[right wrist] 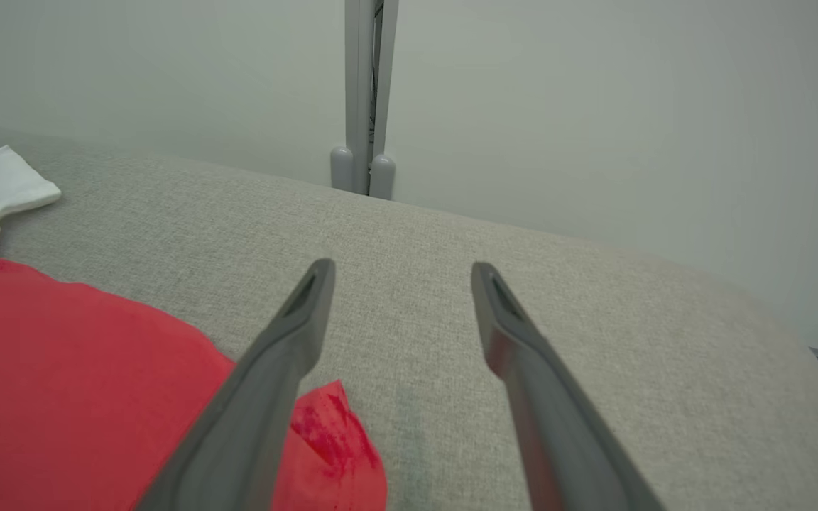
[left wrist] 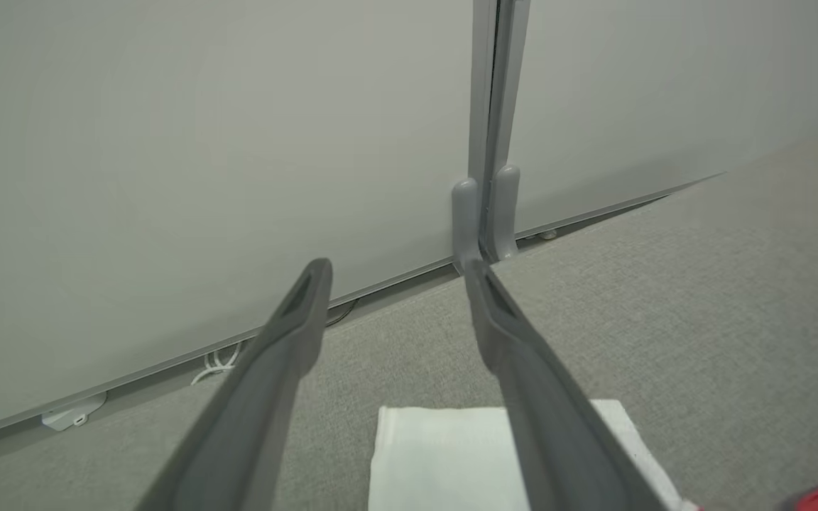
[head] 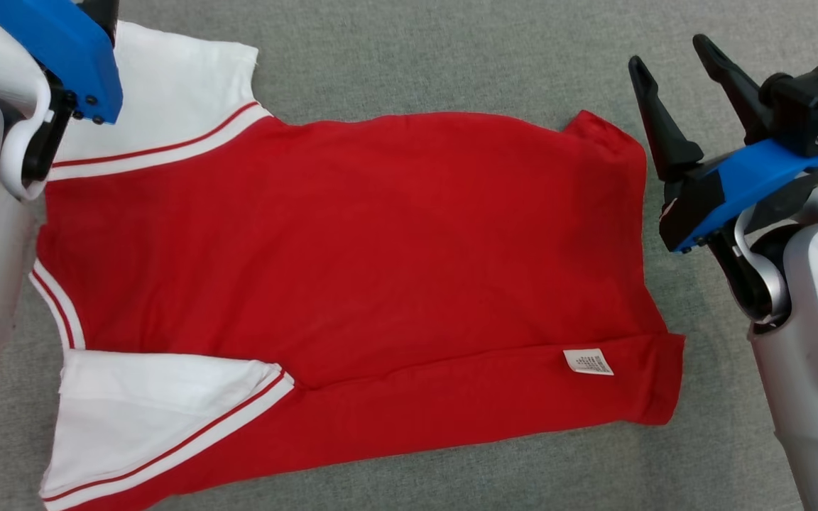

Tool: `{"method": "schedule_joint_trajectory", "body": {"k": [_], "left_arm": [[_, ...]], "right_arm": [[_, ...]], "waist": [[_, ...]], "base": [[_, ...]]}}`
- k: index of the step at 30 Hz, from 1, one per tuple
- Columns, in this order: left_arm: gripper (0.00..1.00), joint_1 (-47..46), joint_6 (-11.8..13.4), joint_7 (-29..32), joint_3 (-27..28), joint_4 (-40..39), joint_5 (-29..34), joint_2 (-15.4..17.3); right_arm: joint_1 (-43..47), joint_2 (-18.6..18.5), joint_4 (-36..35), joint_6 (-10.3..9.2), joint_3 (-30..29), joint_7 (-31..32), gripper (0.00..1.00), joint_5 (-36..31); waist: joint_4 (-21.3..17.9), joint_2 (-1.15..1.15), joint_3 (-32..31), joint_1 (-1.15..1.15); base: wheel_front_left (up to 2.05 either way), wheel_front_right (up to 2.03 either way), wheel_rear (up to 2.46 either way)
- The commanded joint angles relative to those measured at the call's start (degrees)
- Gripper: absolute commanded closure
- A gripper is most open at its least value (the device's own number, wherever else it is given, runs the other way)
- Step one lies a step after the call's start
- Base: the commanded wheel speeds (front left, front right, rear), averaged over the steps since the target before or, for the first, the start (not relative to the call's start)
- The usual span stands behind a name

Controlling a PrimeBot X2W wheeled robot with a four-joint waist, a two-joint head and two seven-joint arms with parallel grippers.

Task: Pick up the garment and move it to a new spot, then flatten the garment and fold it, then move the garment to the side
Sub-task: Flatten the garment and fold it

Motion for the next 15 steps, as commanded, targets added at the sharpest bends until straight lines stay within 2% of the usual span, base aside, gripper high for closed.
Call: {"method": "schedule_joint_trajectory", "body": {"k": [1,7,15], "left_arm": [[0.00,-1.75,-0.40,0.74,-0.99,1.64,-0.18,0.39],[0.00,-4.37,-0.47,2.58,-6.74,7.99,-2.98,1.50],[0.00,-4.84,-0.35,4.46,-10.74,13.38,-9.22,2.92]], "right_arm": [[-1.31,0.06,0.32,0.01,0.26,-0.56,0.00,0.20],[-2.95,0.51,1.93,0.01,1.31,-1.85,0.00,0.71],[-4.03,0.02,3.19,0.01,1.96,-2.68,0.00,1.47]], "waist": [[-0.10,0.00,0.96,-0.02],[-1.46,0.00,3.10,-0.02],[-2.25,0.00,4.62,-0.02]], "base": [[0.00,0.00,0.00],[0.00,0.00,0.00],[0.00,0.00,0.00]]}}
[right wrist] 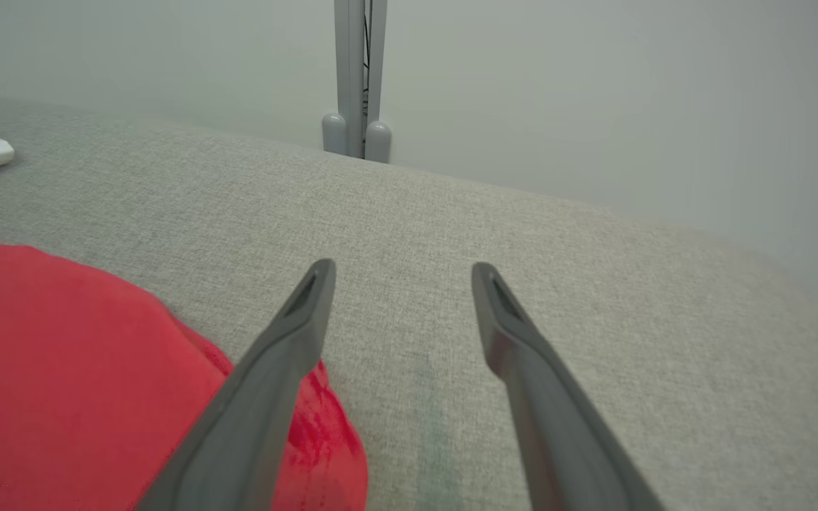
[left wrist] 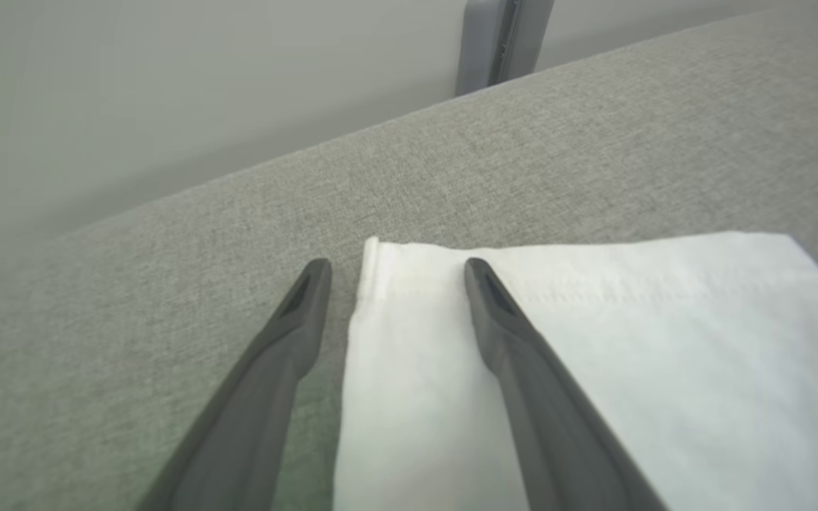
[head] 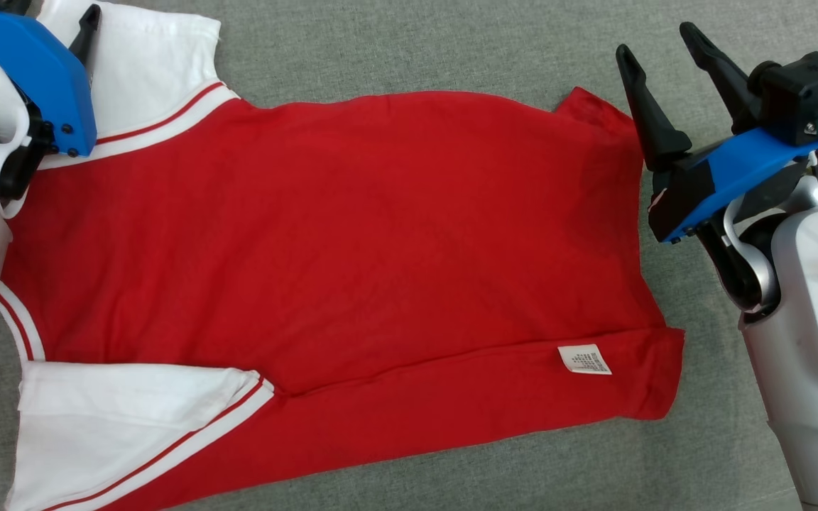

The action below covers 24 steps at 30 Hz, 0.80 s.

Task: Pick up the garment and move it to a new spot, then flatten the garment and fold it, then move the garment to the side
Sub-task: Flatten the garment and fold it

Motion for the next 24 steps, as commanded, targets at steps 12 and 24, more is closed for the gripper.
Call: {"method": "schedule_joint_trajectory", "body": {"k": [12,24], "left_arm": [[1.00,-1.13,-0.03,2.23,-3.27,2.73,-8.48,0.07],[1.00,-2.27,-0.04,-4.88,-6.37,2.28,-9.30,-1.82]], "right_arm": [[-3.50,-1.74,1.83,0.01,2.38,3.18,0.00,3.09],[-2.14,-7.76,2.28,0.01,8.41,15.72,0.00,10.99]], "waist": [[0.12,0.00,-0.18,-0.01],[2.16,0.00,-2.00,-0.01]], "base": [[0.00,0.00,0.00],[0.00,0.00,0.00]]}}
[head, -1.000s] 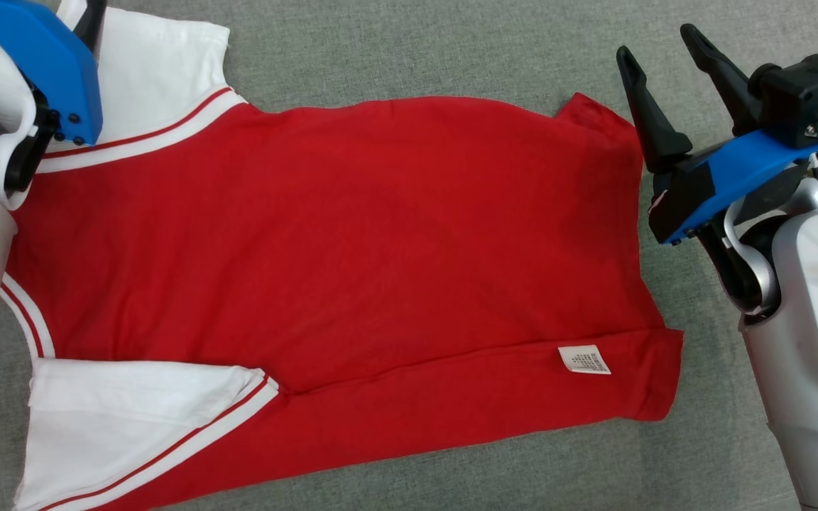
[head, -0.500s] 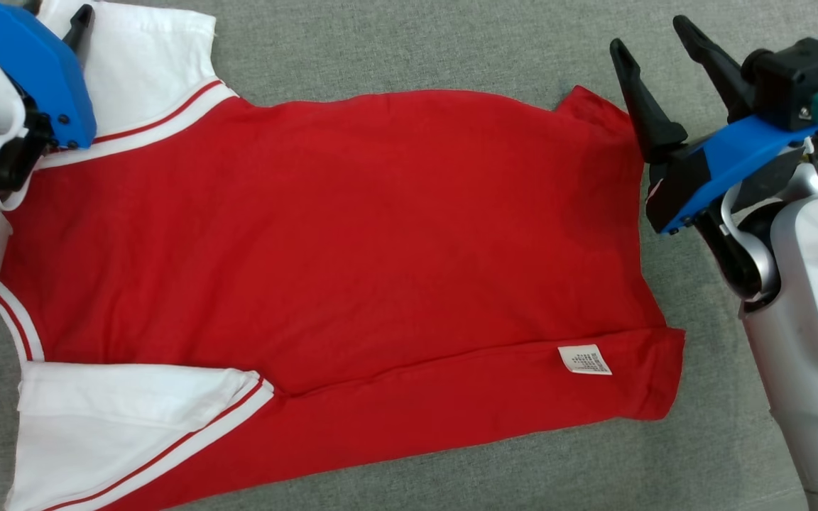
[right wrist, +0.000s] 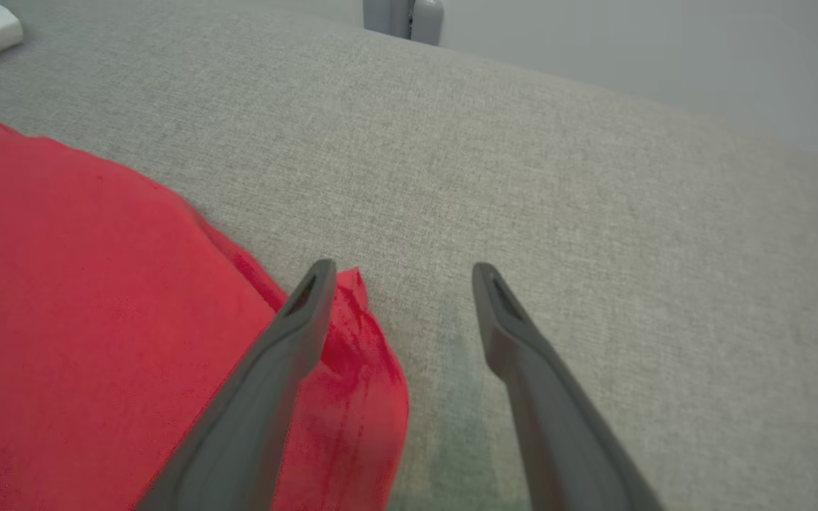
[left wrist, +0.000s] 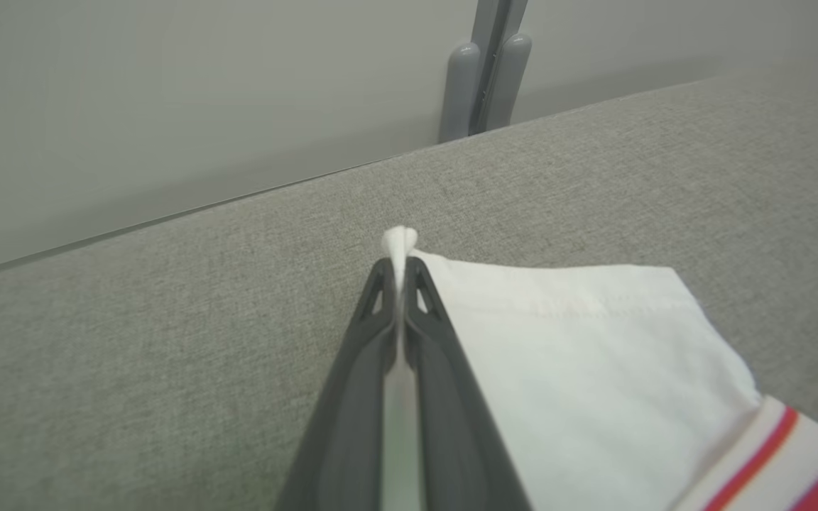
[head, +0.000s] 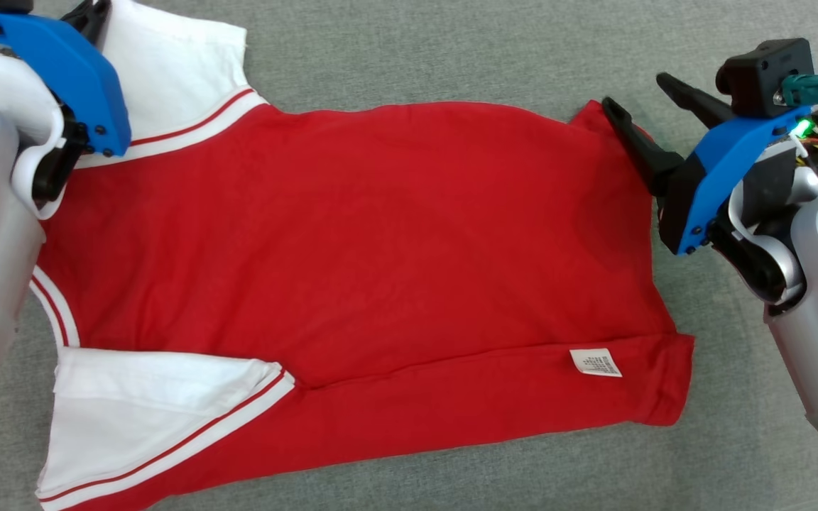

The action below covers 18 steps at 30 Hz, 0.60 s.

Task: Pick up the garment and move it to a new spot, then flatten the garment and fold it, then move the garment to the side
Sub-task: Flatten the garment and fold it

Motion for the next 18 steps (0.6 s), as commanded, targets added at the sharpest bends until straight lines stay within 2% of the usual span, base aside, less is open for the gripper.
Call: {"method": "schedule_joint_trajectory", "body": {"k": [1,11,12,13,14,18], "left_arm": [[1.00,-1.05,-0.02,-0.89,-0.44,-0.16,-0.10,-0.57],[1.00,-1.67,-0.03,-4.21,-2.28,0.03,-0.56,-1.53],[1.00,-1.63,-0.03,-4.63,-2.42,-0.01,-0.50,-1.58],[1.00,-1.66,-0.03,-4.99,-2.56,-0.03,-0.55,-1.64],[1.00,-1.60,-0.03,-5.18,-2.69,0.00,-0.59,-1.66],[1.00,-1.72,-0.03,-7.51,-2.80,-0.23,-0.68,-1.69]], "right_arm": [[1.22,-0.79,0.24,0.01,0.44,0.96,0.00,0.61],[3.31,-2.38,0.33,0.02,3.92,5.86,0.00,2.84],[3.55,-2.57,0.22,0.02,4.47,6.17,0.60,2.74],[3.69,-2.70,0.05,0.02,4.61,6.21,0.92,2.87],[3.73,-2.66,-0.18,0.01,4.35,5.71,1.00,3.02],[2.88,-1.87,-0.02,0.01,1.21,1.29,1.00,1.12]], "waist": [[0.53,0.00,0.04,0.00],[2.09,0.00,-0.12,0.00],[2.22,0.00,-0.14,0.00],[2.33,0.00,-0.14,0.00],[2.39,0.00,-0.15,0.00],[2.95,0.00,-0.72,0.00]], "base": [[0.00,0.00,0.00],[0.00,0.00,0.00],[0.00,0.00,0.00],[0.00,0.00,0.00],[0.00,0.00,0.00],[0.00,0.00,0.00]]}}
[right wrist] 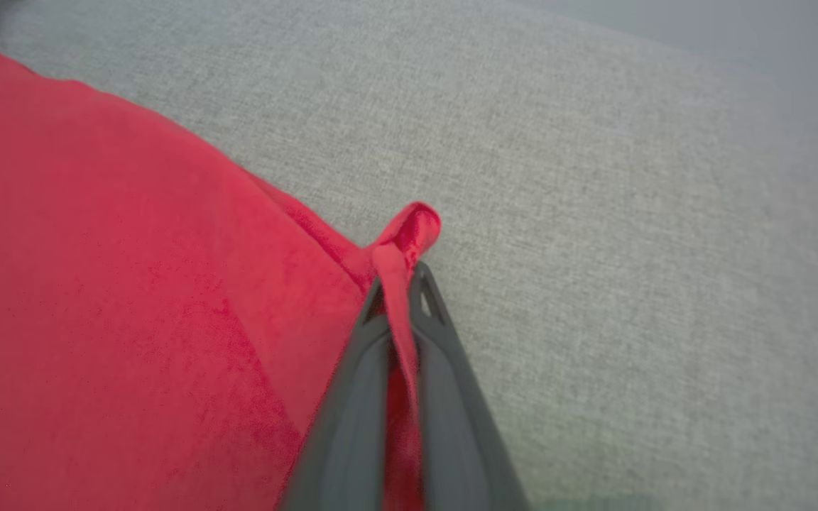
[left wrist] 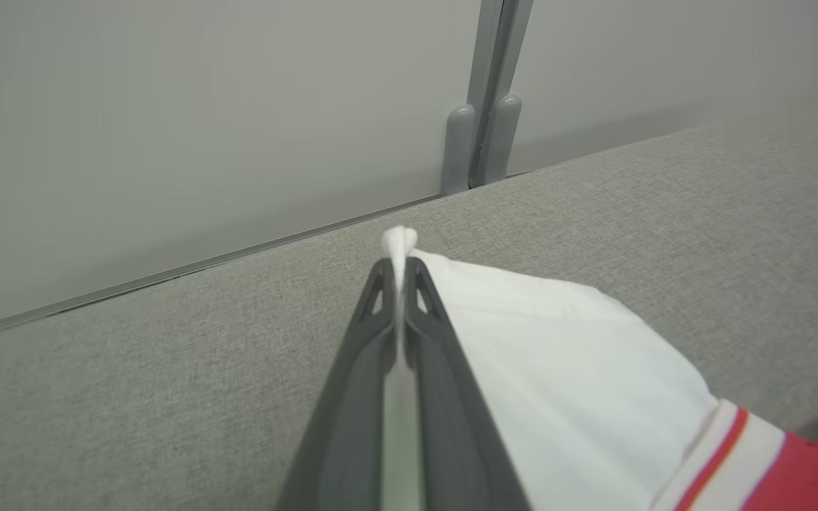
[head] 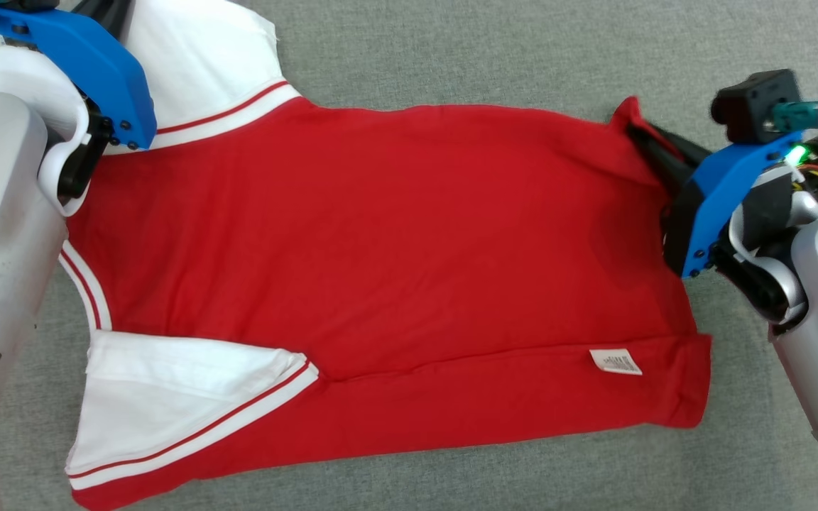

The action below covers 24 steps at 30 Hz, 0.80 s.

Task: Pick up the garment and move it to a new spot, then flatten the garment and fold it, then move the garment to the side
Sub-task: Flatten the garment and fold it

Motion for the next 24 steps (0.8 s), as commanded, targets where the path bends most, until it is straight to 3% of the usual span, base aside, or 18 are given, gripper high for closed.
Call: {"method": "schedule_joint_trajectory", "body": {"k": [1,9,15,24], "left_arm": [[1.00,-0.68,-0.03,-1.41,-0.07,-0.16,-0.10,-0.09],[1.00,2.06,0.01,-6.28,0.52,-1.59,-0.77,-0.19],[1.00,6.43,0.53,-10.18,0.66,-5.42,-1.27,0.22],[1.00,19.33,5.49,-13.94,0.08,-20.93,-1.65,2.74]], "right_arm": [[0.23,0.64,0.43,0.01,-1.84,-2.73,1.00,-1.01],[1.92,3.73,5.32,0.01,-8.69,-12.99,1.00,-4.10],[4.21,5.93,8.83,0.01,-10.39,-17.63,1.00,-4.04],[9.40,7.38,11.56,0.01,-13.28,-24.66,1.00,-4.91]], "waist": [[0.32,0.00,-0.49,0.00],[1.98,0.00,-3.64,0.00],[3.25,0.00,-6.74,0.00],[5.43,0.00,-11.55,0.00]], "base": [[0.00,0.00,0.00],[0.00,0.00,0.00],[0.00,0.00,0.00],[0.00,0.00,0.00]]}}
